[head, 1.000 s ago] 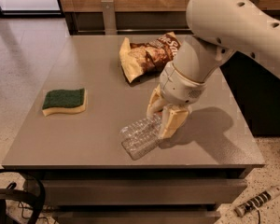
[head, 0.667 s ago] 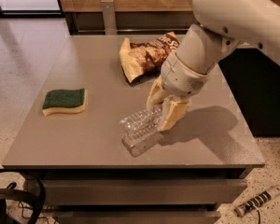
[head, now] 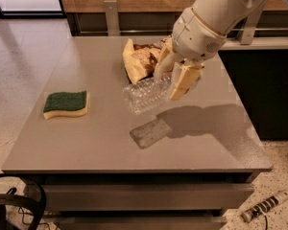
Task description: Pick water bottle
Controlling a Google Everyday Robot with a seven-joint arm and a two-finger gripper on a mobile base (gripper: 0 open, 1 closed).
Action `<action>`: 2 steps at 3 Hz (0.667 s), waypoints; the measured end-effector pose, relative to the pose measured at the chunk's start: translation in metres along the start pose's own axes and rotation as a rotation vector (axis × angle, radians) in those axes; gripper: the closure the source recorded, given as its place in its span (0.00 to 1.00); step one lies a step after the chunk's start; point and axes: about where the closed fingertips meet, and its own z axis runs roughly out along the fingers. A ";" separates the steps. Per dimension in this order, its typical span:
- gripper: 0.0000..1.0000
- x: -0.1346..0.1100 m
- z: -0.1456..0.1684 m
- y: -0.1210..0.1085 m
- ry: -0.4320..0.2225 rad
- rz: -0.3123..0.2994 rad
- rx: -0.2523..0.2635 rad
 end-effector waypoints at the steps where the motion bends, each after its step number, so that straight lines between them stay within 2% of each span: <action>1: 1.00 -0.010 -0.028 -0.016 -0.012 -0.025 0.067; 2: 1.00 -0.010 -0.028 -0.016 -0.012 -0.025 0.068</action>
Offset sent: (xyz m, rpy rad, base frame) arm 0.0066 -0.0007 0.0264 0.0315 -0.0481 -0.0025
